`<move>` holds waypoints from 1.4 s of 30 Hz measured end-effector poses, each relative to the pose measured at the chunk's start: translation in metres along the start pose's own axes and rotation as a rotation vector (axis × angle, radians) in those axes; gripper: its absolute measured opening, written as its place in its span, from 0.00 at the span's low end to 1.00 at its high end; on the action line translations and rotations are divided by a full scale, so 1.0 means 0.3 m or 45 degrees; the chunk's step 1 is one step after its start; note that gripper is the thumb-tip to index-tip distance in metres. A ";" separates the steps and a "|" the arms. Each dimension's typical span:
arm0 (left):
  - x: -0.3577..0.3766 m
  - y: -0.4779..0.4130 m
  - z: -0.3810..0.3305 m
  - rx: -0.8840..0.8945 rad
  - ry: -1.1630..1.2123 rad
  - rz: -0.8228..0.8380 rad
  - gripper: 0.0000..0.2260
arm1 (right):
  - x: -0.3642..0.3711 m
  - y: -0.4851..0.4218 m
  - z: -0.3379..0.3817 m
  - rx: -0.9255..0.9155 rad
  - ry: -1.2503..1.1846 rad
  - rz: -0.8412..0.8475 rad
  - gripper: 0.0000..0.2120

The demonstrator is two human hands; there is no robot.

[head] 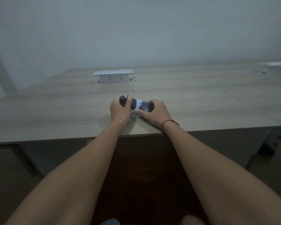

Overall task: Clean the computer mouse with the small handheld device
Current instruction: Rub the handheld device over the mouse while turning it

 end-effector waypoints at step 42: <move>-0.018 -0.048 -0.159 0.392 -0.499 -0.062 0.14 | -0.013 -0.067 -0.072 0.069 -0.276 0.177 0.34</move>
Point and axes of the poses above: each hand's wrist, its own y-axis away from the middle knuckle, its own x-axis out of the palm, z = x × y, the point moved 9 cm from there along -y, towards the middle knuckle
